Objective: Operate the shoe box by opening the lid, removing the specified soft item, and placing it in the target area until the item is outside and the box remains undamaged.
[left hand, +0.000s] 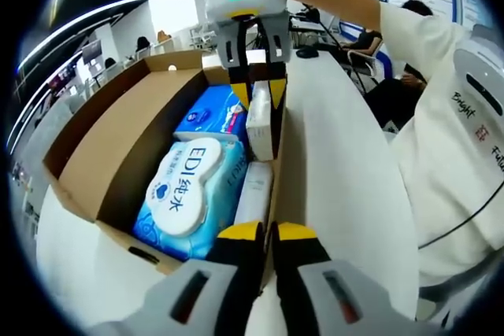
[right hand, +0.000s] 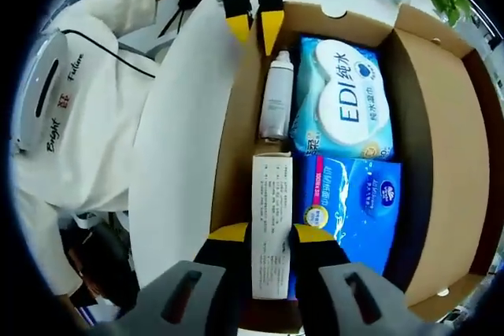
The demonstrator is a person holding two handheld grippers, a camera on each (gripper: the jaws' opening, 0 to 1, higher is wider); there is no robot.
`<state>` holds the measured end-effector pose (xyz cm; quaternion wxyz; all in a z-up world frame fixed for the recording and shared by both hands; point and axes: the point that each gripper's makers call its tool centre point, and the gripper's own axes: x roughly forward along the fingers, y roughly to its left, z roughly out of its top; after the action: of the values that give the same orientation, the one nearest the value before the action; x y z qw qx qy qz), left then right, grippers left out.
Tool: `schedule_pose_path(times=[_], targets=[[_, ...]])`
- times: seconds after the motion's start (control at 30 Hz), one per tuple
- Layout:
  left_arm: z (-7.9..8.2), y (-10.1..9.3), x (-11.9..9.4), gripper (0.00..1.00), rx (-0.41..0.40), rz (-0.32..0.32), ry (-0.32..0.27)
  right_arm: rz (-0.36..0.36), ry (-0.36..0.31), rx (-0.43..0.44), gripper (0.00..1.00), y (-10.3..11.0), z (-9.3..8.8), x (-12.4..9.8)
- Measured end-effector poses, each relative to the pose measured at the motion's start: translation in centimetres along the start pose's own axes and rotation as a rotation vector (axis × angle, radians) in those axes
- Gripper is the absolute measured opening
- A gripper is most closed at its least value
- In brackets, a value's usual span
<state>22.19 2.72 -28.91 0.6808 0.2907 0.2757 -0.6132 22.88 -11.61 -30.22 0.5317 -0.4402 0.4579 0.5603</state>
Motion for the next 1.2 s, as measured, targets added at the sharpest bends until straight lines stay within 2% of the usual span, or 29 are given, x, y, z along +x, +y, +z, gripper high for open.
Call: schedule_pose_path(times=[0.27,0.4,0.47,0.7,0.77,0.97,1.2], targets=[[0.0,0.0,0.1,0.05,-0.005,-0.007,0.006,-0.004,0.013,-0.026,0.19,0.0,-0.1,0.3],[-0.1,-0.1,0.1,0.05,-0.005,-0.008,0.003,0.006,0.024,-0.023,0.19,-0.2,0.0,0.5],[-0.1,-0.1,0.1,0.05,-0.004,-0.008,0.001,0.011,0.026,0.006,0.19,-0.3,0.0,0.6],[-0.1,-0.1,0.1,0.05,-0.008,-0.009,0.002,0.02,0.022,0.002,0.19,0.0,0.1,0.6],[-0.1,-0.1,0.1,0.05,-0.01,-0.01,0.003,0.024,0.036,-0.014,0.19,0.0,0.0,0.4],[-0.1,0.0,0.0,0.05,-0.011,-0.009,0.002,0.045,0.017,-0.003,0.19,-0.1,0.0,-0.4],[-0.2,-0.1,0.2,0.05,-0.011,-0.01,0.004,0.032,0.01,-0.018,0.19,0.1,0.1,-1.6]])
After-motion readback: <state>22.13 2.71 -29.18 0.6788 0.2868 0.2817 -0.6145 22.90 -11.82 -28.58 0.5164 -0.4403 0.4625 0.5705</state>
